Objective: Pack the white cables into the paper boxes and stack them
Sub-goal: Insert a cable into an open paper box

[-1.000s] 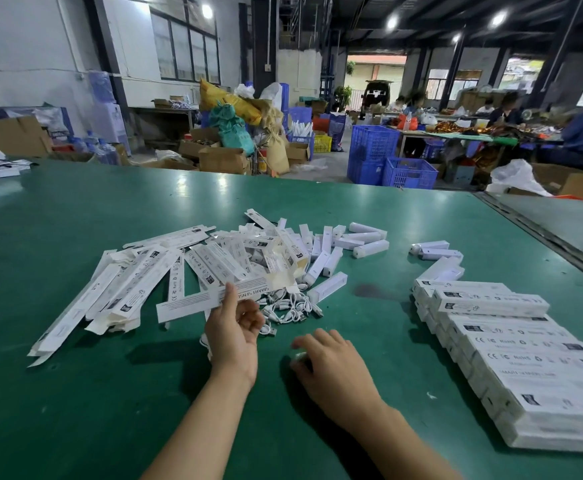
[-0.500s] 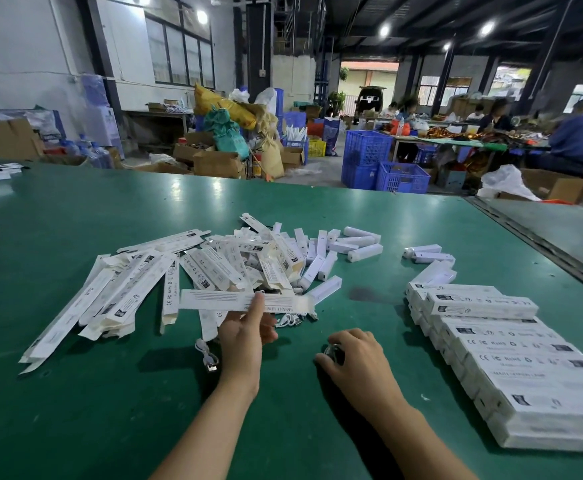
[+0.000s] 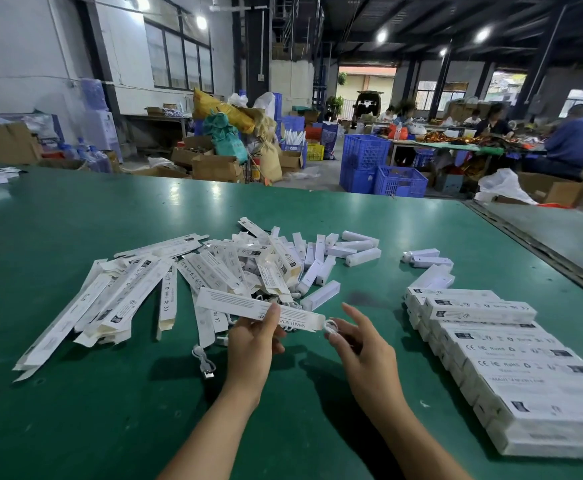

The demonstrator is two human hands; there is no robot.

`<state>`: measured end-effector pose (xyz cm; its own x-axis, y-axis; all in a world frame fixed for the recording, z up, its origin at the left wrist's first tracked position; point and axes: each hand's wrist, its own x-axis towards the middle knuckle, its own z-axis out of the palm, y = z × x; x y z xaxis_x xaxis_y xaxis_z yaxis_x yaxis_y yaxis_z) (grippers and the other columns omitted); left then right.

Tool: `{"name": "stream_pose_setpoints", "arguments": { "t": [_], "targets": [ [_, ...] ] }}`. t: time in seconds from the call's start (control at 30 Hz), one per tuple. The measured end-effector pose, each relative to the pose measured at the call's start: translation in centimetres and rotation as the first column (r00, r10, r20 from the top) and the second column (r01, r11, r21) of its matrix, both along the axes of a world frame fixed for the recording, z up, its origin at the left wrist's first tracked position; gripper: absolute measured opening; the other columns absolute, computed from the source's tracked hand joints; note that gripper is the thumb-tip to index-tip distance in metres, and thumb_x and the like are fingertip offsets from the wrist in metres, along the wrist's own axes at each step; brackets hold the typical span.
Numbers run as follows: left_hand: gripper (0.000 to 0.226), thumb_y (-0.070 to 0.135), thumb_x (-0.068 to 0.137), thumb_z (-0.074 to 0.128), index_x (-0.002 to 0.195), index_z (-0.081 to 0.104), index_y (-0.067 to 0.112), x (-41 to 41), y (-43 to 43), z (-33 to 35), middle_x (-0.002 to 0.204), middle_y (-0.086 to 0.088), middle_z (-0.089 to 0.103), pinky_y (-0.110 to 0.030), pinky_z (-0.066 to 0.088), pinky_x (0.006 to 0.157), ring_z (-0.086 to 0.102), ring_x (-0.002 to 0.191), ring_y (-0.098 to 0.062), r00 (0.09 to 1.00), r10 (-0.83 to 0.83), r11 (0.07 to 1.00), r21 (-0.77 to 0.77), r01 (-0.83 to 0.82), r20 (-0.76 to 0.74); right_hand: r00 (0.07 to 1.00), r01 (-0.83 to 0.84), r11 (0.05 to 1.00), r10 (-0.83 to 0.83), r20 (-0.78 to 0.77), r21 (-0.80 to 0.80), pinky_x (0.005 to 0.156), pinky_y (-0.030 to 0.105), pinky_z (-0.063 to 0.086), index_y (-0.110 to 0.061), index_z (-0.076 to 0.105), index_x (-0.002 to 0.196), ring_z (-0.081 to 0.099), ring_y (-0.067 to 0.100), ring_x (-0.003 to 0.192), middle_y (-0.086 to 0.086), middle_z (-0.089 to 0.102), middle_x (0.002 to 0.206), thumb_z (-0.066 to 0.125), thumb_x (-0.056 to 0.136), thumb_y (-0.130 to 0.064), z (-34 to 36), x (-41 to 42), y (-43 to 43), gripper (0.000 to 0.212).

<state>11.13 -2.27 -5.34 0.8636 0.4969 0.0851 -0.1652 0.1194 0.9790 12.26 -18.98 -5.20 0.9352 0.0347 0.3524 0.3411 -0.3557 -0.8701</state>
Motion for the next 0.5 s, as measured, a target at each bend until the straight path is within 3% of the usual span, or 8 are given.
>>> {"name": "stream_pose_setpoints", "arguments": {
  "t": [0.2, 0.4, 0.5],
  "targets": [
    [0.018, 0.030, 0.096, 0.063, 0.087, 0.070, 0.016, -0.16, -0.14, 0.24, 0.060, 0.007, 0.066, -0.018, 0.049, 0.049, 0.057, 0.050, -0.008, 0.999, -0.042, 0.999, -0.013, 0.043, 0.035, 0.988, 0.013, 0.985, 0.013, -0.151, 0.172, 0.083, 0.021, 0.055, -0.033, 0.070, 0.090, 0.070, 0.000, 0.084, -0.014, 0.075, 0.086, 0.080, 0.080, -0.016, -0.12, 0.45, 0.09, 0.022],
    [0.013, 0.030, 0.092, 0.068, 0.086, 0.075, 0.021, -0.33, -0.19, 0.11, 0.073, 0.002, 0.072, -0.022, 0.052, 0.052, 0.062, 0.060, -0.007, 0.991, -0.119, 0.993, -0.007, 0.119, 0.057, 0.979, -0.039, 0.953, 0.096, -0.179, 0.301, 0.072, 0.013, 0.052, -0.026, 0.075, 0.090, 0.072, 0.006, 0.083, -0.008, 0.077, 0.086, 0.082, 0.075, -0.010, 0.00, 0.42, 0.24, 0.023],
    [0.013, 0.027, 0.092, 0.068, 0.092, 0.073, 0.014, -0.41, -0.23, 0.08, 0.080, -0.003, 0.074, -0.022, 0.050, 0.053, 0.063, 0.064, -0.009, 0.986, -0.157, 0.988, -0.003, 0.157, 0.064, 0.973, -0.011, 0.935, 0.091, -0.210, 0.353, 0.070, 0.017, 0.054, -0.020, 0.071, 0.095, 0.071, 0.009, 0.075, -0.002, 0.076, 0.082, 0.084, 0.072, -0.009, -0.03, 0.44, 0.22, 0.029]
  ]
}}
